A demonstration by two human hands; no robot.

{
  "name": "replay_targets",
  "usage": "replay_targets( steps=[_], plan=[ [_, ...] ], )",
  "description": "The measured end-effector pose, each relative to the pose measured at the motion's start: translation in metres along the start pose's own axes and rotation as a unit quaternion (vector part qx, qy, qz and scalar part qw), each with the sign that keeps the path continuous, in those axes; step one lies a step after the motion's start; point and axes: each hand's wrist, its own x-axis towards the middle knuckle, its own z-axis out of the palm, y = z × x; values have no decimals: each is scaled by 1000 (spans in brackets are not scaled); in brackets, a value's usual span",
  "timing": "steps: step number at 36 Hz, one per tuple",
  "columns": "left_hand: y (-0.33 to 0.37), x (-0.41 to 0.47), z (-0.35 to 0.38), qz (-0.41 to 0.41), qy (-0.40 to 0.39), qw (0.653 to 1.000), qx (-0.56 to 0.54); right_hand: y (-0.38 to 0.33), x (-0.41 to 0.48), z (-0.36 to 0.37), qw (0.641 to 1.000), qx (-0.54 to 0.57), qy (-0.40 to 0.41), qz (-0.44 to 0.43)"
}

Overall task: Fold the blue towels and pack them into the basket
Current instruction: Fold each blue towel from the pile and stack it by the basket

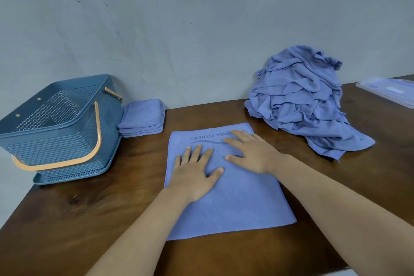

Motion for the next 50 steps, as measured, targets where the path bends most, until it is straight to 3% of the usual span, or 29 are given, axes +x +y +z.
replay_targets(
  steps=[9, 12, 14, 17, 20, 38, 43, 46, 50],
  plan=[
    [-58, 21, -18, -100, -14, 995, 9, 9, 8, 6, 999, -11, -33, 41],
    [-51, 34, -21, -89, 59, 993, 48, 9, 11, -2, 997, -24, -47, 50],
    [-43, 44, -22, -51, 85, 994, 44, 6, 18, -8, 998, -47, 7, 50],
    [-34, 62, -21, 7, 18, 1000, 13, 0, 31, -7, 996, -39, 53, 53],
    [-38, 74, -21, 1, -26, 1000, 13, -2, 40, 1, 998, -17, -16, 55],
    [-49, 72, -28, -67, -18, 996, 62, -10, 34, -6, 995, -46, -30, 78],
    [-17, 20, -20, 19, 85, 992, 91, -48, -10, -7, 997, -61, 34, 20],
    [-1, -23, -4, 73, 50, 996, 29, -72, -48, 3, 999, -44, 0, -3],
    [-5, -66, 12, 73, 16, 997, 0, -78, -85, 22, 1000, -12, -17, 8]
  ],
)
